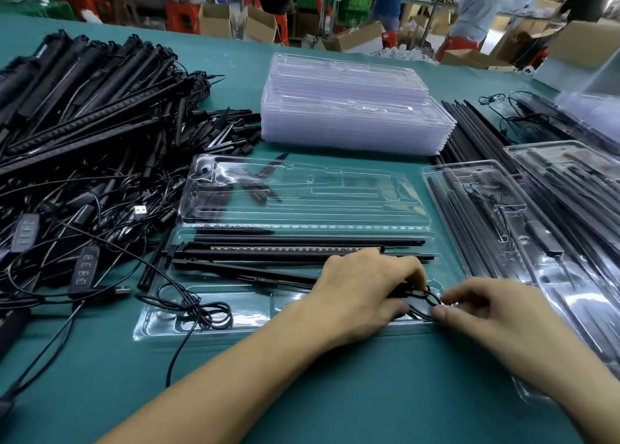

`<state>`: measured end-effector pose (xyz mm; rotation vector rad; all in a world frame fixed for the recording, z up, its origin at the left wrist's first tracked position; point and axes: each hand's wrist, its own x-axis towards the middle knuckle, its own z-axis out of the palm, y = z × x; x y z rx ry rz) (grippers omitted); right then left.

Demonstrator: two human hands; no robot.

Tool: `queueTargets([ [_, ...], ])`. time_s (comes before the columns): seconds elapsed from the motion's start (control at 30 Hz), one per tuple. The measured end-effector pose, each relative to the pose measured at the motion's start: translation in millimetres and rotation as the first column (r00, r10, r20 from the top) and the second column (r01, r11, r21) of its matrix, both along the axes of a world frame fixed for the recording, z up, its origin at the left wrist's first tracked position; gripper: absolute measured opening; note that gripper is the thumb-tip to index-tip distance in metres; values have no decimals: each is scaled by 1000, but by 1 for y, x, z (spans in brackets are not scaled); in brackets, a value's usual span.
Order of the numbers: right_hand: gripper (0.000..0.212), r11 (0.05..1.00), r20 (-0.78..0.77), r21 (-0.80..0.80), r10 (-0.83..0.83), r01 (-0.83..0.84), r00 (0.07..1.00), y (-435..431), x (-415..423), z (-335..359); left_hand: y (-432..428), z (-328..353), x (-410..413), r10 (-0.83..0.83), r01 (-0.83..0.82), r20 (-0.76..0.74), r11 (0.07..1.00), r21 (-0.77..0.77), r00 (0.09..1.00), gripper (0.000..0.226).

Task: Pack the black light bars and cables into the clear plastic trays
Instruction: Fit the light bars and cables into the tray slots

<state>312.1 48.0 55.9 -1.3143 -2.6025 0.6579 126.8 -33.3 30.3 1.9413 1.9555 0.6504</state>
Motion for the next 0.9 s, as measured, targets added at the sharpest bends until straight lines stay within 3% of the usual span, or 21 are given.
queueTargets([
  [0.27, 23, 992, 119, 58, -114, 108, 986, 7, -19, -1, 4, 1, 5, 11, -11, 17, 1000, -14, 1000, 31],
  [0.37, 13, 990, 116, 105, -111, 99, 987, 0, -20, -5, 4, 0, 7, 65, -64, 42, 998, -7, 997, 31],
  [0.4, 11, 990, 91, 105, -106, 96, 990, -4, -20, -7, 4, 0, 8, 78, -78, 29, 997, -1, 997, 31],
  [0.47, 32, 991, 43, 123, -56, 50, 998, -10, -20, -12, 3, -1, 12, 77, -76, -32, 997, 29, 997, 31],
  [0.53, 40, 984, -39, 176, 38, -31, 999, -14, -23, -19, 2, -2, 12, 50, -45, -77, 997, 61, 996, 30],
  [0.7, 49, 972, -231, 186, 183, -142, 956, -24, -22, -28, 2, -5, 8, 35, -38, 20, 990, 133, 999, 22],
  [0.8, 34, 976, -312, 196, 156, -97, 937, -21, -18, -30, 2, -7, 4, 74, -92, 112, 983, 159, 991, 14],
  [0.9, 12, 951, -237, 281, 202, -131, 950, -19, -17, -29, 1, -7, 3, 78, -94, 101, 981, 168, 992, 13],
])
